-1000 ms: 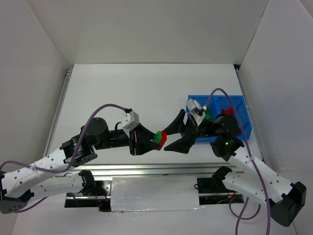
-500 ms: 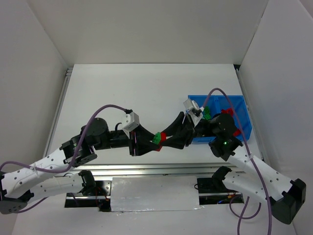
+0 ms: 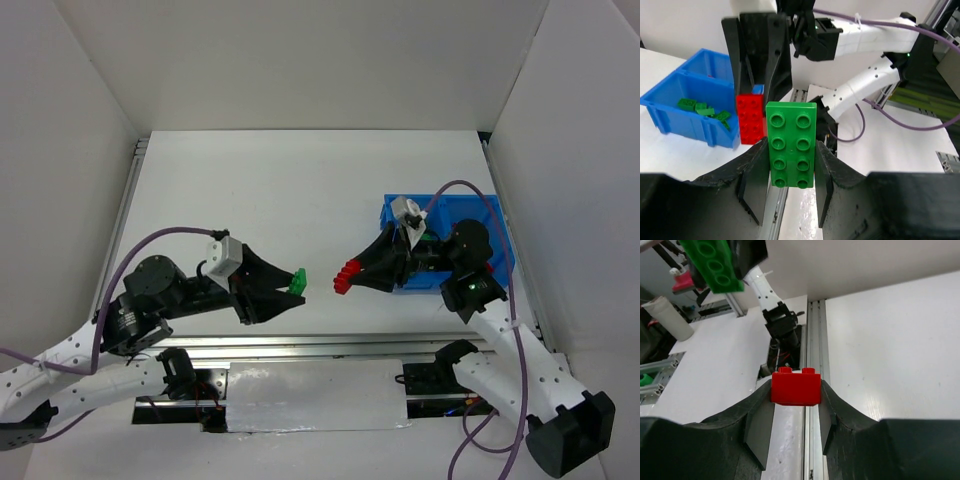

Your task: Sort the legos into containers by color

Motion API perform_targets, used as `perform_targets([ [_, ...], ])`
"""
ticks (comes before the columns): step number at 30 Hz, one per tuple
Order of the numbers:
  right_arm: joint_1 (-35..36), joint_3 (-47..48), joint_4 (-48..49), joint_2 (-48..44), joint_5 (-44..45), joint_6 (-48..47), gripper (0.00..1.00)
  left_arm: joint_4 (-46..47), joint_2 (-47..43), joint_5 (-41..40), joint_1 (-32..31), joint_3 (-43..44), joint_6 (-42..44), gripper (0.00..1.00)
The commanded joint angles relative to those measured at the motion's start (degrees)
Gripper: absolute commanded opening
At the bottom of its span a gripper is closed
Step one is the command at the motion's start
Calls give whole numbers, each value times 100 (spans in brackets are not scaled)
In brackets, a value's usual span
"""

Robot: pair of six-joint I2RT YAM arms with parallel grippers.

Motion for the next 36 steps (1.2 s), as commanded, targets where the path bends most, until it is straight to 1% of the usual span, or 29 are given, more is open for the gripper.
perform_targets([
  [1,-297,-23,-223,-95,-79,-305,0,233,50,-235,-4,-1,36,0],
  [2,-438,160,-1099,-165,925,-528,0,215,111,-462,-4,25,18,0],
  [3,-439,127,-1203,-253,1709,-496,0,24,147,-604,-4,61,1,0],
  [4,-657,118,-1396,-332,2744,-391,0,-100,190,-744,-4,183,-17,0],
  [5,-798,275,-1607,-377,3746,-181,0,-414,243,-902,-4,254,-52,0],
  [6,-878,459,-2348,-308,5931,39,0,-557,331,-1226,-4,306,-52,0],
  [7,-965,687,-2834,-28,7110,798,0,-680,375,-1421,-4,368,-122,0],
  [8,-1288,1116,-3318,148,8036,1127,0,-864,402,-1623,-4,368,-166,0],
  [9,-1526,1285,-4045,298,8985,1374,0,-909,463,-1877,-4,351,-201,0],
  [10,-1746,1409,-4261,552,9238,1664,0,-953,507,-1940,-4,360,-236,0],
  [11,-2227,1506,-4368,641,9354,1745,0,-1015,603,-1950,-4,368,-254,0],
  [12,-2519,1507,-4308,703,9372,1781,0,-1033,656,-1837,-4,386,-254,0],
  [15,-3205,1533,-4342,976,9661,2167,0,-1033,762,-1757,-4,412,-272,0],
  [16,-3277,1550,-4325,1177,9932,2307,0,-1007,771,-1748,-4,404,-272,0],
  [18,-3557,1621,-4350,1597,10022,2422,0,-910,806,-1748,-4,386,-263,0],
  [19,-3637,1682,-4360,1731,9979,2553,0,-892,841,-1617,-4,369,-254,0],
  [21,-3839,1682,-4272,2099,9743,2581,5,-813,885,-1555,-4,360,-254,0],
  [22,-3858,1665,-4202,2180,9594,2529,10,-796,929,-1520,-4,368,-254,0],
  [23,-3867,1639,-4123,2259,9418,2528,26,-787,1016,-1467,-4,377,-237,0],
  [24,-3867,1639,-4123,2364,9355,2572,68,-778,1078,-1458,-4,412,-237,0],
  [27,-3875,1639,-4009,2330,8943,2511,74,-699,1289,-1484,-4,509,-219,0],
  [28,-3867,1595,-3965,2199,8855,2467,83,-568,1333,-1501,-4,527,-228,0],
  [30,-3867,1656,-4008,1962,8696,2440,95,-383,1509,-1624,-4,605,-237,0],
  [31,-3867,1708,-4060,1865,8609,2405,98,-269,1588,-1668,-4,641,-263,1],
  [32,-3867,1761,-4078,1751,8512,2370,100,-33,1806,-1669,5,693,-263,3],
  [34,-3867,1840,-4254,1347,8275,2352,100,118,2149,-1669,66,1035,-246,3],
  [35,-3867,1919,-4402,1163,8169,2335,100,171,2621,-1660,101,1193,-237,4],
  [36,-3867,1928,-4456,752,8029,2335,100,163,2904,-1599,145,1586,-219,4],
])
